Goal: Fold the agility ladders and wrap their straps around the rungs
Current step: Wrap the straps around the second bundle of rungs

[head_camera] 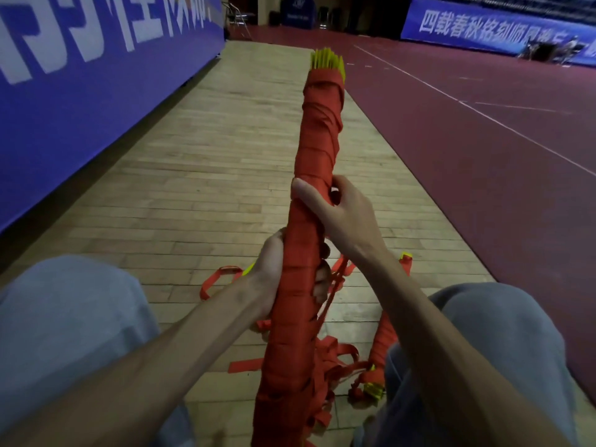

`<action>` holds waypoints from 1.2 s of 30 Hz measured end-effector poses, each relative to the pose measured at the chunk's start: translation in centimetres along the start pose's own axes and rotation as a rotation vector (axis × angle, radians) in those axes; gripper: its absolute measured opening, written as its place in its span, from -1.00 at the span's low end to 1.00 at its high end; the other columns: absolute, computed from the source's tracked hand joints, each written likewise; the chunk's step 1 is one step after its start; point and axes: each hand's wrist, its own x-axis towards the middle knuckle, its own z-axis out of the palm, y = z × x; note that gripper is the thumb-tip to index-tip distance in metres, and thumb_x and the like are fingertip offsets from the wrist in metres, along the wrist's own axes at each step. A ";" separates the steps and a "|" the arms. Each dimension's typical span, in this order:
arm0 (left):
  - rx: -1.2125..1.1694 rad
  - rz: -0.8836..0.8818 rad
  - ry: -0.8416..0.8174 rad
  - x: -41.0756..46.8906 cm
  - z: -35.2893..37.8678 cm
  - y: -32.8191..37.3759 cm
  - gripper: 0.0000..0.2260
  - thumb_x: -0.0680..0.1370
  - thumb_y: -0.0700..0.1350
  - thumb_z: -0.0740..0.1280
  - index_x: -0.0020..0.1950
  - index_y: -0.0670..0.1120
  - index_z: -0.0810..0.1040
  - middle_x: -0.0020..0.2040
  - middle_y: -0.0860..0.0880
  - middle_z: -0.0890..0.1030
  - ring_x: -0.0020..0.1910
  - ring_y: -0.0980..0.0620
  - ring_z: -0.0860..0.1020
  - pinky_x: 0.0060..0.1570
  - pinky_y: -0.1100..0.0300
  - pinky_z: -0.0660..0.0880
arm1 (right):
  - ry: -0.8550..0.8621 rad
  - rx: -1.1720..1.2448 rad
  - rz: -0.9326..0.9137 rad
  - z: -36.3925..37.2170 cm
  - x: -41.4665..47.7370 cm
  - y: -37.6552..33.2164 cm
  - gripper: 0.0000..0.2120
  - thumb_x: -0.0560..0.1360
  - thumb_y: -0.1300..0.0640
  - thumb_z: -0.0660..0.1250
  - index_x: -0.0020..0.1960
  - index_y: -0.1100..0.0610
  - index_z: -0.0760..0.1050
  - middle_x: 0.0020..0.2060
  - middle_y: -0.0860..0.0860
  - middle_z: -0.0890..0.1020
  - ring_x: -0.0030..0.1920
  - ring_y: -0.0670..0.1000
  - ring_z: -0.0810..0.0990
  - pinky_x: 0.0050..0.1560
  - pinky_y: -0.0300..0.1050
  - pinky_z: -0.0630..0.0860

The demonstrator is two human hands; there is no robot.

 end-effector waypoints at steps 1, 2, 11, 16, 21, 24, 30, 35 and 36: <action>-0.023 -0.002 -0.082 -0.2 -0.1 0.1 -0.58 0.45 0.11 0.03 -0.32 -0.18 0.47 -0.53 -0.12 0.39 -0.61 -0.03 0.39 -0.50 0.31 0.39 | -0.066 0.141 0.036 0.1 0.0 -0.1 -0.52 0.38 -0.34 0.41 0.09 0.00 0.53 -0.10 -0.06 0.67 -0.10 -0.08 0.67 -0.06 -0.10 0.61; -0.036 -0.007 -0.162 -0.3 -0.2 0.1 -0.58 0.40 0.12 0.03 -0.32 -0.17 0.50 -0.53 -0.10 0.39 -0.61 -0.02 0.40 -0.48 0.31 0.40 | -0.126 0.272 0.073 0.2 0.0 -0.1 -0.51 0.38 -0.29 0.44 0.12 0.02 0.52 -0.06 0.00 0.68 -0.04 0.02 0.69 0.03 0.03 0.64; 0.172 0.009 0.096 0.2 0.3 -0.1 -0.47 0.54 0.09 0.06 -0.31 -0.23 0.64 -0.36 -0.24 0.61 -0.47 -0.14 0.59 -0.38 0.16 0.59 | -0.054 0.512 0.347 -0.3 0.2 0.1 -0.75 0.35 -0.02 0.57 -0.18 0.14 0.60 -0.37 0.04 0.62 -0.33 0.04 0.62 -0.16 0.04 0.64; 0.383 0.086 0.355 1.0 0.4 -2.2 -0.48 0.62 0.10 0.03 -0.05 -0.27 0.62 -0.21 -0.31 0.65 -0.25 -0.26 0.62 -0.23 0.00 0.62 | 0.129 0.352 0.405 0.2 0.9 2.6 -0.59 0.18 -0.17 0.63 -0.22 0.12 0.62 -0.37 0.01 0.67 -0.31 0.05 0.67 -0.14 0.05 0.65; 0.328 0.041 0.421 0.8 0.4 -2.4 -0.43 0.66 0.14 -0.04 -0.10 -0.25 0.57 -0.41 -0.24 0.56 -0.49 -0.15 0.53 -0.47 0.16 0.51 | 0.104 0.119 0.369 1.5 0.4 3.2 -0.49 0.29 -0.32 0.45 -0.14 0.14 0.62 -0.25 0.02 0.69 -0.17 0.08 0.67 -0.14 -0.03 0.56; 0.246 0.032 0.392 0.5 0.5 -1.9 -0.53 0.62 0.08 0.04 -0.24 -0.20 0.53 -0.46 -0.19 0.51 -0.56 -0.11 0.46 -0.50 0.19 0.47 | 0.115 0.045 0.249 1.6 0.2 2.4 -0.50 0.35 -0.35 0.37 -0.04 0.08 0.63 -0.17 0.00 0.70 -0.08 0.05 0.67 0.01 0.06 0.60; 0.216 0.035 0.312 0.1 -0.1 -0.3 -0.47 0.58 0.09 0.00 -0.34 -0.20 0.55 -0.42 -0.22 0.51 -0.51 -0.13 0.46 -0.49 0.20 0.46 | 0.149 0.202 0.079 1.1 0.0 1.3 -0.57 0.38 -0.27 0.45 -0.11 0.12 0.63 -0.25 0.05 0.70 -0.20 0.03 0.69 -0.12 0.13 0.64; 0.147 -0.065 0.146 -0.3 -0.2 0.2 -0.48 0.57 0.16 0.02 -0.31 -0.19 0.51 -0.46 -0.18 0.48 -0.57 -0.08 0.45 -0.47 0.24 0.44 | 0.121 0.045 0.044 1.4 -0.6 1.0 -0.39 0.41 -0.39 0.32 0.24 0.03 0.40 -0.11 -0.06 0.64 -0.09 -0.01 0.66 0.02 0.10 0.61; 0.112 -0.091 0.093 -0.4 -0.1 0.1 -0.51 0.55 0.15 0.04 -0.31 -0.18 0.49 -0.48 -0.16 0.47 -0.59 -0.06 0.44 -0.46 0.25 0.43 | 0.099 0.054 0.058 1.4 -0.7 0.8 -0.40 0.43 -0.37 0.32 0.24 0.04 0.37 -0.12 -0.06 0.64 -0.09 -0.01 0.66 0.04 0.10 0.60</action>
